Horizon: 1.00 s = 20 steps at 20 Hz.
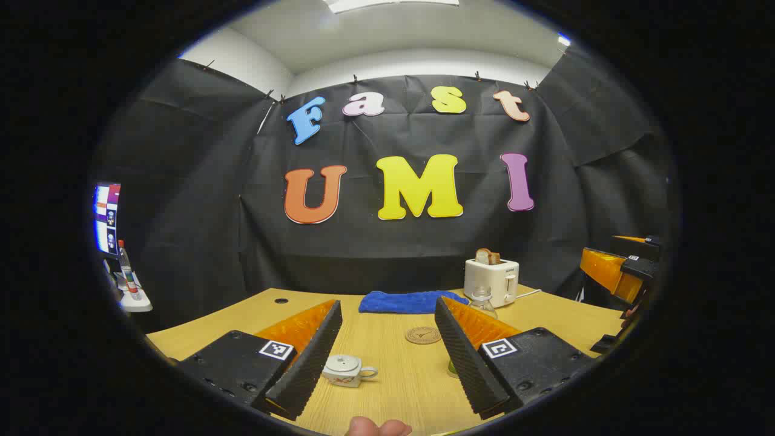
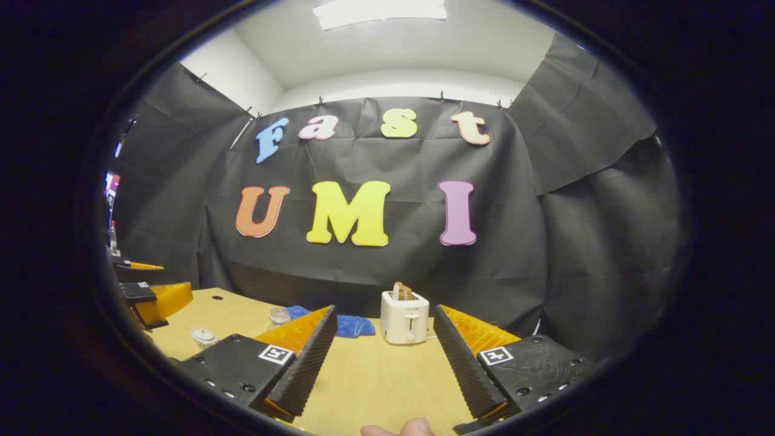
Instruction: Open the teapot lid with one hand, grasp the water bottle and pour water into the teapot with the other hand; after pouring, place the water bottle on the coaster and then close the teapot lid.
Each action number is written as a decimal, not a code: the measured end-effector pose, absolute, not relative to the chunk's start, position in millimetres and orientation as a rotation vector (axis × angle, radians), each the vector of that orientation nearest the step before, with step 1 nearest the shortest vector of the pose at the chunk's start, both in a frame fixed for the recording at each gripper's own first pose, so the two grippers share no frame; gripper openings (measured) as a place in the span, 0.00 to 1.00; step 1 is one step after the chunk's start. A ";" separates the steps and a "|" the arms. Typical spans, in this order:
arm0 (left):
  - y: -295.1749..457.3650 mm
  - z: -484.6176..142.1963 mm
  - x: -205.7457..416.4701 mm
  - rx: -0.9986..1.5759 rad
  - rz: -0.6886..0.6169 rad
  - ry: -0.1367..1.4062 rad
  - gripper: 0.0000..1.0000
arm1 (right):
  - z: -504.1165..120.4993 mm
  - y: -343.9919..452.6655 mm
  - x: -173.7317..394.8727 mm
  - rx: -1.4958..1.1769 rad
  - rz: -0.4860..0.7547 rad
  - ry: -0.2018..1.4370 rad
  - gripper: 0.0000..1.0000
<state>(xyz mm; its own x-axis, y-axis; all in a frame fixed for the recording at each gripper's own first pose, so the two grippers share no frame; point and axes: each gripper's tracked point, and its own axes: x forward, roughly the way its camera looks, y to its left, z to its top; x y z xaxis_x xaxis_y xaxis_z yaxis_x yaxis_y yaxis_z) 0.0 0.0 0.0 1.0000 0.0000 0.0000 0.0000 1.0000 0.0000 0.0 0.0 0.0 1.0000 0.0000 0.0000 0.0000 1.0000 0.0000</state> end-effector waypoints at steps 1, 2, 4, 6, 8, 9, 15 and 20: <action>0.5 -0.4 -0.2 0.001 0.002 0.002 0.97 | -2.0 2.9 1.0 -0.003 0.005 0.006 0.95; 1.0 -1.0 -0.7 -0.003 0.004 0.002 0.96 | -5.1 6.1 2.0 0.000 0.012 0.012 0.95; 1.8 -2.4 0.3 -0.007 0.007 -0.001 0.96 | -10.2 11.9 3.5 0.007 0.026 0.027 0.95; 3.7 -2.4 0.7 -0.001 0.010 0.000 0.96 | -10.4 13.7 3.8 0.009 0.030 0.030 0.95; 5.9 -5.0 0.9 -0.001 0.014 0.005 0.96 | -11.1 14.0 2.5 0.010 0.028 0.029 0.95; 6.1 -5.6 1.5 -0.003 0.014 0.006 0.97 | -10.8 14.1 2.2 0.011 0.028 0.031 0.95; 10.8 -5.6 1.7 -0.007 0.022 0.005 0.97 | -20.4 20.0 3.8 0.023 0.041 0.050 0.95; 11.1 -10.2 3.1 -0.001 0.024 0.016 0.97 | -23.2 18.7 6.5 0.020 0.036 0.051 0.95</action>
<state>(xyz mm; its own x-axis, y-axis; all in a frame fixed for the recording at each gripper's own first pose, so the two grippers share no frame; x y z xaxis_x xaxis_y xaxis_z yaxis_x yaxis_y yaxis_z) 3.1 11.1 -10.2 0.9996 0.0243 -0.0155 -0.0243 0.9997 -0.0009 6.5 18.7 -23.2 0.9981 0.0368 -0.0503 -0.0358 0.9991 0.0209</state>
